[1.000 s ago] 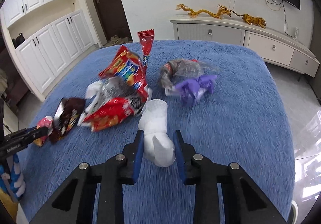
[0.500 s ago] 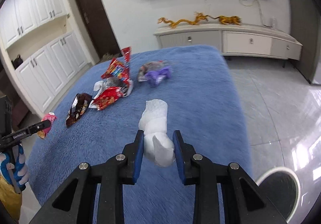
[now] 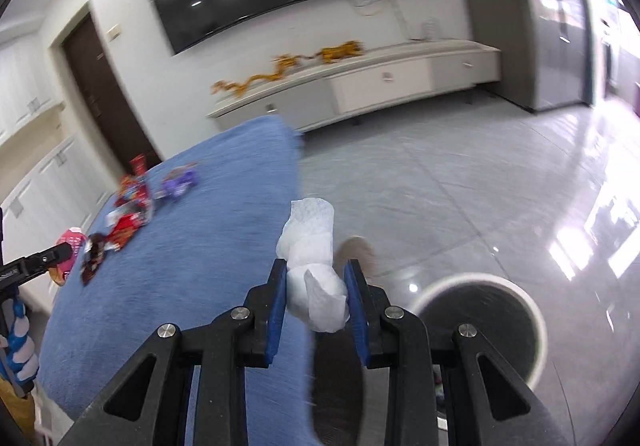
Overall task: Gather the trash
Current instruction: 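Carry both items over the white bin and open both tools to drop them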
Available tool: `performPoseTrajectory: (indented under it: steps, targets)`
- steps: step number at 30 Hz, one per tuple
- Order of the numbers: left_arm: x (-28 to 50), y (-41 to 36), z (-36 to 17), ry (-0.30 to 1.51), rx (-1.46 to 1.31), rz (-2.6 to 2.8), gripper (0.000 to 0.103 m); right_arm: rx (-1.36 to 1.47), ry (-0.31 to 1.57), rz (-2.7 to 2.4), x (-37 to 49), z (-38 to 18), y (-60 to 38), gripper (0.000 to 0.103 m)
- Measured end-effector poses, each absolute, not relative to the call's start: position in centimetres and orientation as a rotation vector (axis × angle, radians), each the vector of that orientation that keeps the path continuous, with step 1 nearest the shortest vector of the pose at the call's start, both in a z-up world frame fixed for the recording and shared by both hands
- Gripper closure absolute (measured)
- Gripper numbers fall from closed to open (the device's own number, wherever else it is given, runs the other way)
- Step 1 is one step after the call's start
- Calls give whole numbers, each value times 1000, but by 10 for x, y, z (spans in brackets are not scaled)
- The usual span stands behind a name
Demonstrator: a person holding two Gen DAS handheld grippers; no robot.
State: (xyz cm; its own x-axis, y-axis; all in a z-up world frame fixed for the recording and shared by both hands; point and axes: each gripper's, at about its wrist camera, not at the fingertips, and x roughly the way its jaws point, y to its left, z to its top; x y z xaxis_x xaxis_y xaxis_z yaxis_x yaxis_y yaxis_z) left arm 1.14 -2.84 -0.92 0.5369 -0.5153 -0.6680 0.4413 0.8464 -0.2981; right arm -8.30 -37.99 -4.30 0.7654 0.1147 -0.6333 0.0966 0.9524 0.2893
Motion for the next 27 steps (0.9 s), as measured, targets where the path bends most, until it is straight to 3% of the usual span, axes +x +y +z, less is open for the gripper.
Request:
performPoseTrajectory:
  steps: [8, 19, 22, 25, 27]
  targets:
    - [14, -154, -7, 876, 15, -765, 75, 433, 736, -187, -130, -82, -462, 76]
    - [24, -315, -37, 1004, 102, -912, 74, 505, 811, -259, -125, -134, -502, 74]
    - [31, -341, -47, 1047, 79, -938, 68, 516, 827, -297, -122, -144, -513, 72]
    - [37, -362, -54, 1091, 54, -973, 45, 519, 839, -328, -121, -151, -523, 61]
    - [37, -368, -56, 1094, 57, -971, 40, 515, 848, -344, -121, -154, -526, 57]
